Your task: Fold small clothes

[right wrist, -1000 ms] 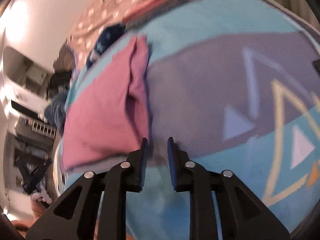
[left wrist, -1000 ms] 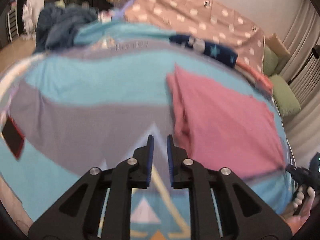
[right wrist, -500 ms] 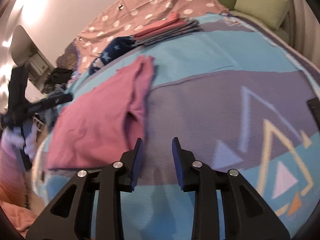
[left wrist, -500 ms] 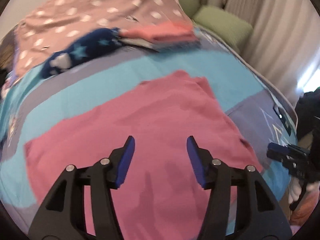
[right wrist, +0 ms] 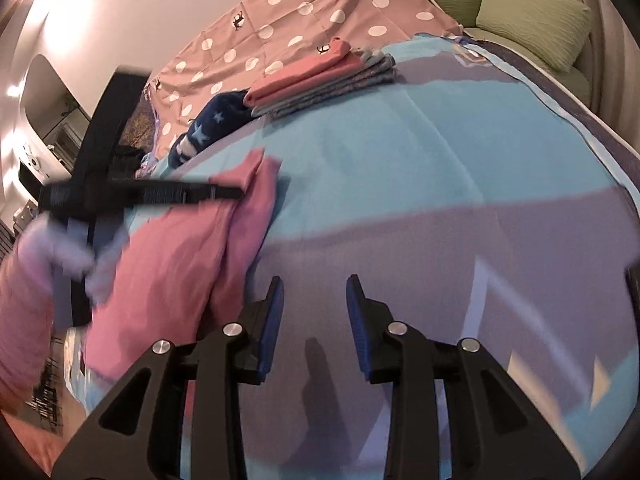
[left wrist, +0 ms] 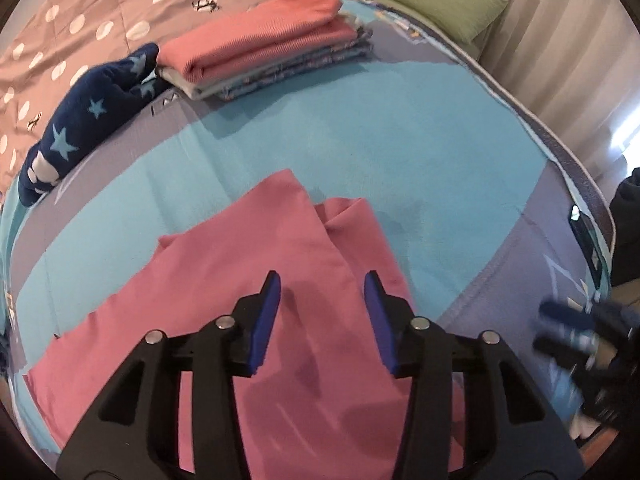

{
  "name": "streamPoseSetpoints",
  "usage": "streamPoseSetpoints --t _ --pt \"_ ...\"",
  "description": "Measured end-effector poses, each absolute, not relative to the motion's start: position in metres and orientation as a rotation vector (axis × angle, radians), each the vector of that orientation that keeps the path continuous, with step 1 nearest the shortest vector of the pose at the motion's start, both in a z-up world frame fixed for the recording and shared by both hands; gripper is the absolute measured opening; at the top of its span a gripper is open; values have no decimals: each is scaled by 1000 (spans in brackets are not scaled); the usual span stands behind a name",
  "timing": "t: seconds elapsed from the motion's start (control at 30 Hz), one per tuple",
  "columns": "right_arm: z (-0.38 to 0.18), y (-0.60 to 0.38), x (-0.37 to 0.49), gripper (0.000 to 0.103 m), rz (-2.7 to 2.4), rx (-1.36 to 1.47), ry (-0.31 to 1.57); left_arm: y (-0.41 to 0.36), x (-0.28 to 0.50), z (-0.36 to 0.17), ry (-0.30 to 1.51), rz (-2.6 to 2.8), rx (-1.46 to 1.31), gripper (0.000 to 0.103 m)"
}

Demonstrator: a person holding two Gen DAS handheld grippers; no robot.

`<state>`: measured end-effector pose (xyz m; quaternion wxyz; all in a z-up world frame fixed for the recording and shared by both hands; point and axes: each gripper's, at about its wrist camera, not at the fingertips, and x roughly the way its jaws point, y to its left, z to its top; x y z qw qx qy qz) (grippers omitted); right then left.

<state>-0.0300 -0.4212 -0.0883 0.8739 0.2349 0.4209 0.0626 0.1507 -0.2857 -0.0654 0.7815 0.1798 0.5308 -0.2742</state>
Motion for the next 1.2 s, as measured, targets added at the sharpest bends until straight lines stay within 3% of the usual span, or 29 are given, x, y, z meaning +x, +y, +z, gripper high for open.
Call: streamPoseSetpoints --t 0.17,0.23,0.3,0.53,0.57,0.6,0.77,0.97,1.2 --pt "-90 -426 32 33 231 490 928 -289 160 -76 1170 -581 359 45" --pt "-91 -421 58 33 299 499 950 -290 161 -80 1170 -593 360 39" --pt "-93 -415 78 33 356 511 972 -289 159 -81 1172 -617 351 17" --pt "-109 -392 126 33 457 532 1060 -276 158 -80 1151 -649 297 13" --pt "-111 -389 128 24 457 532 1060 -273 159 -79 1152 -653 279 11" --pt "-113 -387 133 7 461 543 1054 -270 160 -79 1152 -658 260 8" --pt "-100 -398 137 3 409 599 936 -259 155 -57 1092 -732 132 7" --pt "-138 -397 149 2 368 608 1006 -278 165 -64 1092 -725 181 8" --pt "-109 -422 96 11 302 600 933 -278 173 -81 1094 -729 146 13"
